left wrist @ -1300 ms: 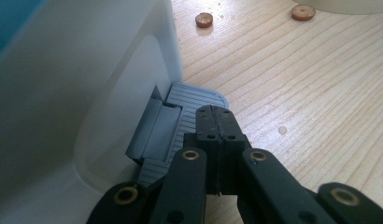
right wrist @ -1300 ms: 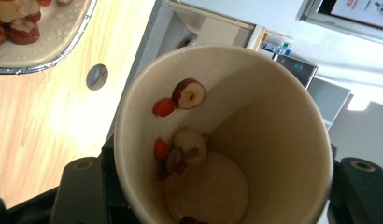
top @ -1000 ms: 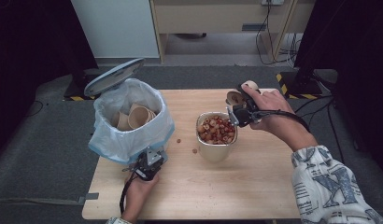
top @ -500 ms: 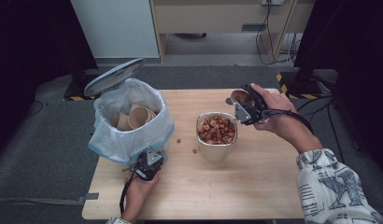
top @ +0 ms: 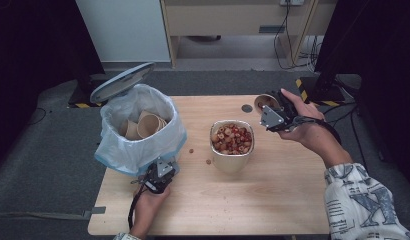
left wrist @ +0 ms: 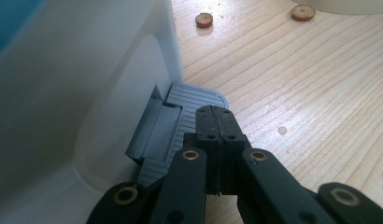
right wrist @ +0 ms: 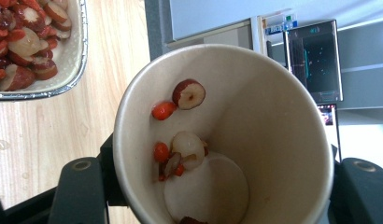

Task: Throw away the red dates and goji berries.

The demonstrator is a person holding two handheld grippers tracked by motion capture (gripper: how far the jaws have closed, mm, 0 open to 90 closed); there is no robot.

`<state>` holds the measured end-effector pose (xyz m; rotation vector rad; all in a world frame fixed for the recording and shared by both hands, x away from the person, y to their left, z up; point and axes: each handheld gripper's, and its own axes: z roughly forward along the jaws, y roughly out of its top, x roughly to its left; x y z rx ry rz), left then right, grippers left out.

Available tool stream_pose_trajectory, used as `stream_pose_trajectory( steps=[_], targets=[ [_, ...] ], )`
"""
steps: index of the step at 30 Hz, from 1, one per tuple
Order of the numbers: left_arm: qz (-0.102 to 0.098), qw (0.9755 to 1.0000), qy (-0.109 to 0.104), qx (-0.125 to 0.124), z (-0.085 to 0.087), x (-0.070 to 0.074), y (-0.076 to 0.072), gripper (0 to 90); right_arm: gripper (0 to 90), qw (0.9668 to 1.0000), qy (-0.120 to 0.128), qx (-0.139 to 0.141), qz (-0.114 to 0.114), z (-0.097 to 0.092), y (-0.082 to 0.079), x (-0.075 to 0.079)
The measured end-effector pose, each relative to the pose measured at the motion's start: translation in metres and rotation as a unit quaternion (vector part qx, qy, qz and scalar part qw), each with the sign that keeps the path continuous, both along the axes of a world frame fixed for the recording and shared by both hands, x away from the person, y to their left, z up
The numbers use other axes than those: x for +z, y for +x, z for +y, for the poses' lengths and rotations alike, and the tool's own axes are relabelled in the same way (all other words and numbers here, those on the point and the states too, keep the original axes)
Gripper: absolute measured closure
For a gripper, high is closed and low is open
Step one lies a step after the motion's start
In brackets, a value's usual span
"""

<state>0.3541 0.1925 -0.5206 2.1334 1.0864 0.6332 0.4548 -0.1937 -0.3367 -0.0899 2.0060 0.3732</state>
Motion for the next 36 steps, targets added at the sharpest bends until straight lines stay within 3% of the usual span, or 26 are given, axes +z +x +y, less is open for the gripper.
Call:
stream_pose_trajectory(
  steps=[9,13,17,25,36],
  targets=[
    [0.0,1.0,0.0,0.0,0.0,0.0,0.0,89.4,32.8,0.9989,0.039,-0.004,0.023,-0.014,0.001,-0.003],
    [0.0,1.0,0.0,0.0,0.0,0.0,0.0,89.4,32.7,0.996,0.077,-0.007,0.045,-0.022,0.002,-0.003],
    [0.0,1.0,0.0,0.0,0.0,0.0,0.0,89.3,32.6,0.9916,0.111,-0.008,0.066,-0.029,0.003,-0.002],
    [0.0,1.0,0.0,0.0,0.0,0.0,0.0,89.4,32.3,0.9792,0.17,-0.011,0.11,-0.046,0.005,-0.003],
    [0.0,1.0,-0.001,0.0,0.0,0.0,0.0,89.4,32.2,0.9657,0.219,-0.015,0.138,-0.062,0.006,-0.007]
  ],
)
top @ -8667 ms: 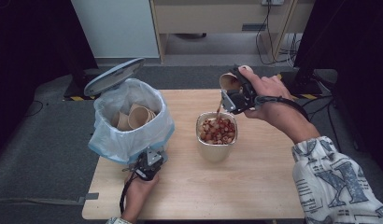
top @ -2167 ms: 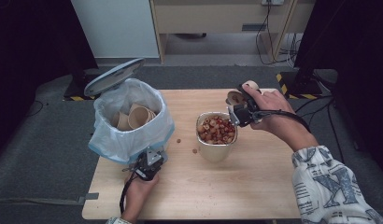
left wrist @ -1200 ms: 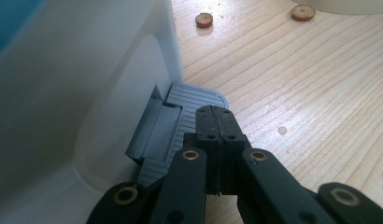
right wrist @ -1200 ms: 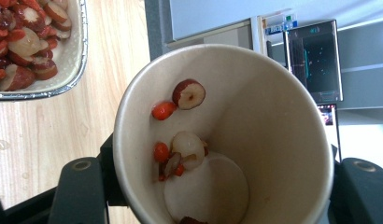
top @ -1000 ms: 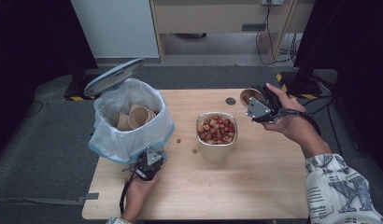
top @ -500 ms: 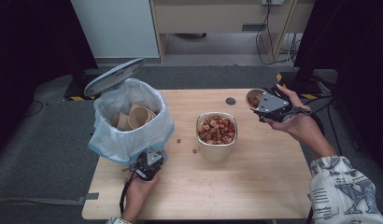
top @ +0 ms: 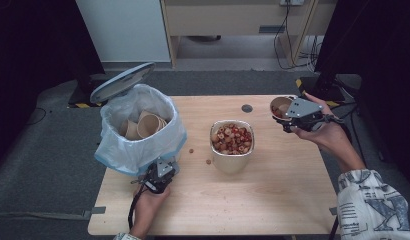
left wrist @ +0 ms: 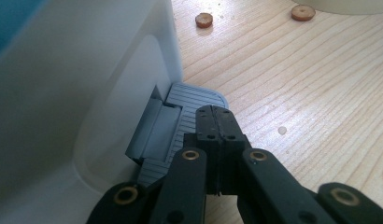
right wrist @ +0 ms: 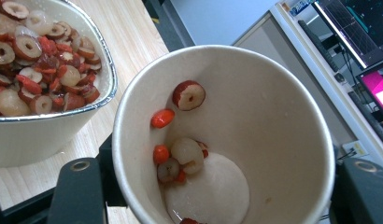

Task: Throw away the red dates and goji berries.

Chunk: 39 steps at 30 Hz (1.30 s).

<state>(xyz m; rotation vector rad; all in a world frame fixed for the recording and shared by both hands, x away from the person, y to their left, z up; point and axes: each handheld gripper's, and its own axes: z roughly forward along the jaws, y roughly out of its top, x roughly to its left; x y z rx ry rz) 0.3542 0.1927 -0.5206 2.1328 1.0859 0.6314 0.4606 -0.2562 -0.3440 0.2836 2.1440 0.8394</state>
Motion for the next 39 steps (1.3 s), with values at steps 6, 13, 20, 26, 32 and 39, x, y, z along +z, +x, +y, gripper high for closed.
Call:
stream_pose_trajectory(
  steps=[6,13,20,26,32,39],
  targets=[
    [0.0,1.0,0.0,0.0,0.0,0.0,0.0,89.3,32.2,0.9994,0.027,-0.002,0.02,-0.007,0.001,-0.003],
    [0.0,1.0,0.0,0.0,0.0,0.0,0.0,89.3,32.0,0.9968,0.062,-0.006,0.049,-0.016,0.003,-0.005],
    [0.0,1.0,0.001,0.0,0.0,0.0,0.0,89.3,32.0,0.9924,0.098,-0.007,0.074,-0.021,0.005,-0.006],
    [0.0,1.0,0.001,0.0,0.0,0.0,0.0,89.4,31.8,0.9891,0.113,-0.009,0.094,-0.023,0.006,-0.008],
    [0.0,1.0,0.0,0.0,0.0,0.0,0.0,89.3,31.6,0.9862,0.124,-0.011,0.109,-0.025,0.007,-0.009],
    [0.0,1.0,0.0,-0.001,0.0,0.0,0.0,89.4,31.5,0.9818,0.14,-0.01,0.128,-0.028,0.008,-0.011]
  ],
)
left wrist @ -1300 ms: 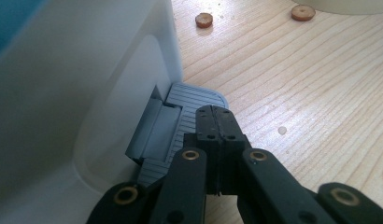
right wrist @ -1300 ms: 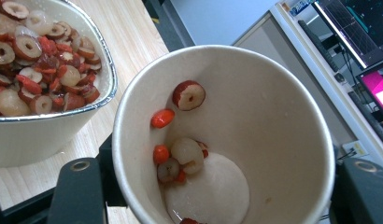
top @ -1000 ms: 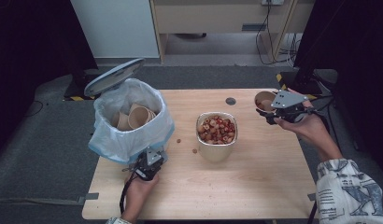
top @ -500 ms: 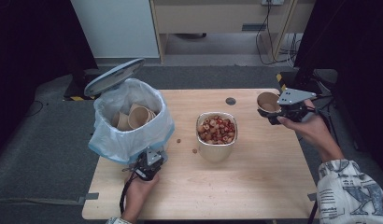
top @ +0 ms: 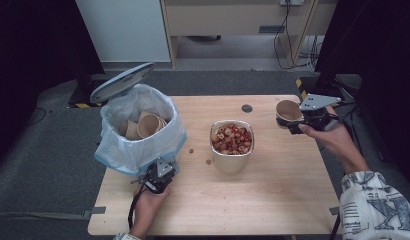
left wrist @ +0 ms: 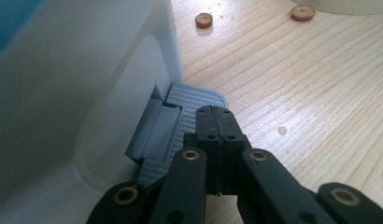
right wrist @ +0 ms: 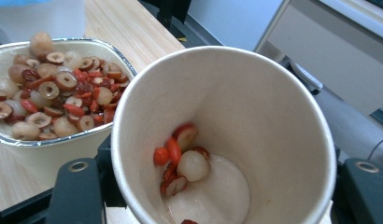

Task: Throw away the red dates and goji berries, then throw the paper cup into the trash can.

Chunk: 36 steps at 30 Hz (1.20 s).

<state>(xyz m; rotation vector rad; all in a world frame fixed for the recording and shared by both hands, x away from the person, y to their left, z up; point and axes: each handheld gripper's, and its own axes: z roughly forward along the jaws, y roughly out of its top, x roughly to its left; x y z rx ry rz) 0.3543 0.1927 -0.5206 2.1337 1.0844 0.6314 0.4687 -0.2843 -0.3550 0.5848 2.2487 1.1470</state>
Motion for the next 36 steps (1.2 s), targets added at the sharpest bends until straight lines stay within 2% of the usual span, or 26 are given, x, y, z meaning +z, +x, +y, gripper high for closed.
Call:
stream_pose_trajectory(
  steps=[7,18,26,33,36],
  targets=[
    [0.0,1.0,0.0,0.0,-0.0001,0.0,0.0,89.4,31.6,0.9995,0.027,0.002,0.017,-0.004,0.0014,-0.0016],
    [-0.001,1.0,0.001,0.0,-0.0001,-0.0001,0.0001,89.4,31.6,0.9975,0.051,0.004,0.049,-0.0075,0.0028,-0.0057],
    [-0.001,1.0,0.001,0.0,-0.0002,-0.0001,0.0,89.3,31.6,0.9965,0.062,0.006,0.057,-0.0072,0.0031,-0.0048],
    [-0.001,1.0,0.001,0.0,-0.0002,-0.0001,0.0,89.3,31.4,0.9943,0.075,0.0,0.076,-0.0082,0.0053,-0.0019],
    [-0.001,1.0,0.001,0.0,-0.0002,-0.0001,0.0,89.3,31.4,0.9943,0.074,0.001,0.077,-0.0081,0.0065,-0.0007]
  ],
)
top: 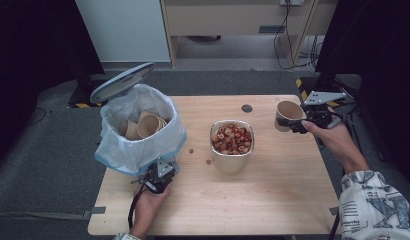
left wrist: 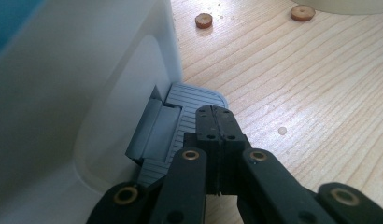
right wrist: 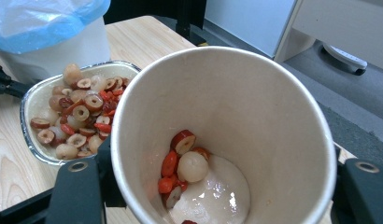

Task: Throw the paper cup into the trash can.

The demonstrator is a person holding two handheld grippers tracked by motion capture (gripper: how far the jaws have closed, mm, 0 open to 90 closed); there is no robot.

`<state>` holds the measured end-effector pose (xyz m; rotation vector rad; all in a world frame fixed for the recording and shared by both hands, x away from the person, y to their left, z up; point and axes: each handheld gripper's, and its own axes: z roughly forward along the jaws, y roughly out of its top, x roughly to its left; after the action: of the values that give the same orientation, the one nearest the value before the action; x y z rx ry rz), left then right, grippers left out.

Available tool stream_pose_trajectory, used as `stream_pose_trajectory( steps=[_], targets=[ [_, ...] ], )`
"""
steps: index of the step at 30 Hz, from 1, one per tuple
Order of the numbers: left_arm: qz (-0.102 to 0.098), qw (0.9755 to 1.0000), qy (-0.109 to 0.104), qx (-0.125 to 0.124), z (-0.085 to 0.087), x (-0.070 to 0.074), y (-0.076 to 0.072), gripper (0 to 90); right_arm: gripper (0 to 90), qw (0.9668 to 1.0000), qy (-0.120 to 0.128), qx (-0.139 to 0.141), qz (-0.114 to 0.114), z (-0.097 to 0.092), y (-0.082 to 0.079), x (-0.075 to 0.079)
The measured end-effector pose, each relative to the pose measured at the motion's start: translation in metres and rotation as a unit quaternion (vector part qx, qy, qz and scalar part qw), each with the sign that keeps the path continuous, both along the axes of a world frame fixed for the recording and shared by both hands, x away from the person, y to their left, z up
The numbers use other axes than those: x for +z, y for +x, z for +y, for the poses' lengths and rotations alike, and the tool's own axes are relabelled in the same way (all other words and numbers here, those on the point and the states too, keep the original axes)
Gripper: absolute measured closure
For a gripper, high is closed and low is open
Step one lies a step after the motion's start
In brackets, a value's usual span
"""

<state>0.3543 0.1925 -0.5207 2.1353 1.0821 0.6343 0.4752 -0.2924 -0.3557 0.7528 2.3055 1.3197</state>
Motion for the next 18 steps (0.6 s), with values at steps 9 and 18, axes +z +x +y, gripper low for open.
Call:
stream_pose_trajectory(
  steps=[9,18],
  targets=[
    [0.0,1.0,0.0,0.0,0.0,0.0,0.0,89.3,31.4,0.9999,0.009,0.002,0.007,0.0008,0.0025,0.0012],
    [0.0,1.0,0.0,0.0,-0.0001,0.0,0.0,89.3,31.4,0.9996,0.018,0.008,0.022,0.0084,0.0046,0.0077]
  ],
)
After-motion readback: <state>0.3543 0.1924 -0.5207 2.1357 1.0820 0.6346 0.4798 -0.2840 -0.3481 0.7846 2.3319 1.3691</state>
